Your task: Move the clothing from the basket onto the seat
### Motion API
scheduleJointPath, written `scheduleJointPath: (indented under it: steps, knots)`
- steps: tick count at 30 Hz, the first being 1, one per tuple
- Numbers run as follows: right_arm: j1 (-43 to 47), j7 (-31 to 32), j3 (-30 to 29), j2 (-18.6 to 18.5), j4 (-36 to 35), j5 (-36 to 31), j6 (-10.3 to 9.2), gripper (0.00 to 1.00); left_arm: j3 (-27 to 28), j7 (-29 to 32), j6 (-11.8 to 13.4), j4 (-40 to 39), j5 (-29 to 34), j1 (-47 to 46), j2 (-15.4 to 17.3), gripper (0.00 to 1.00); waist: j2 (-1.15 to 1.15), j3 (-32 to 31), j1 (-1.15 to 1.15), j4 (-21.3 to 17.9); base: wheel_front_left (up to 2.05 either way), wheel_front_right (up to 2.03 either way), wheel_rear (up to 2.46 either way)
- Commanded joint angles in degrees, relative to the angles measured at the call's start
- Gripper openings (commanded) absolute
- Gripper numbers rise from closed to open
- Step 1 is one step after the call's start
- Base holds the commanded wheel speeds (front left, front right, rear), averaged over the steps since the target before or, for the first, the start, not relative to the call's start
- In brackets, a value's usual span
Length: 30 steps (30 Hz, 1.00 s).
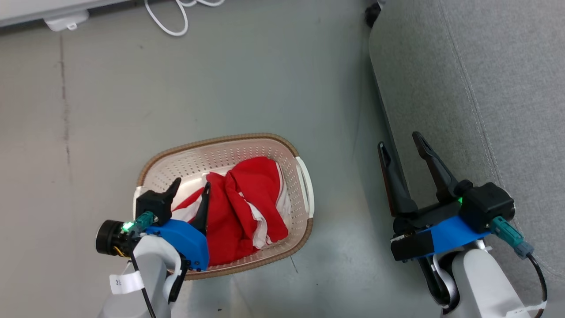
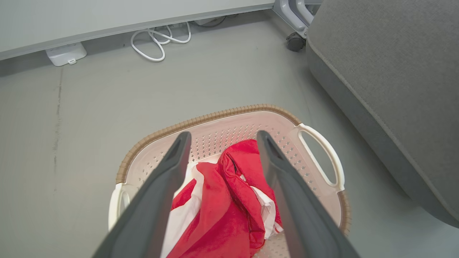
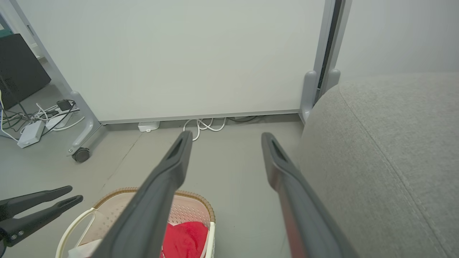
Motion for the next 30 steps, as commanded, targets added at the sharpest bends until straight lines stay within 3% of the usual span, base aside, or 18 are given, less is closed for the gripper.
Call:
scheduleJointPath:
  steps: [1, 16, 30]
  knots:
    - [-1.5, -0.5, 0.3, -0.2, -0.3, 0.0, 0.02, 1.0, -0.3, 0.1, -0.1, 0.9, -0.4, -1.8, 0.7, 1.0, 0.0, 4.1, -0.01, -3.2, 0.0, 0.0, 0.0]
    - [-5.7, -2.3, 4.0, -0.1, -0.3, 4.4, 0.02, 1.0, -3.6, 6.4, -0.1, 14.7, -2.1, -14.6, 6.8, 1.0, 0.0, 16.0, -0.01, -9.9, 0.0, 0.0, 0.0]
    - [-6.1, -2.5, 6.3, -0.1, -2.3, 7.7, 0.03, 1.0, -4.8, 14.1, 1.0, 21.9, -2.4, -19.5, 8.3, 1.0, 0.0, 20.1, -0.01, -13.1, 0.0, 0.0, 0.0]
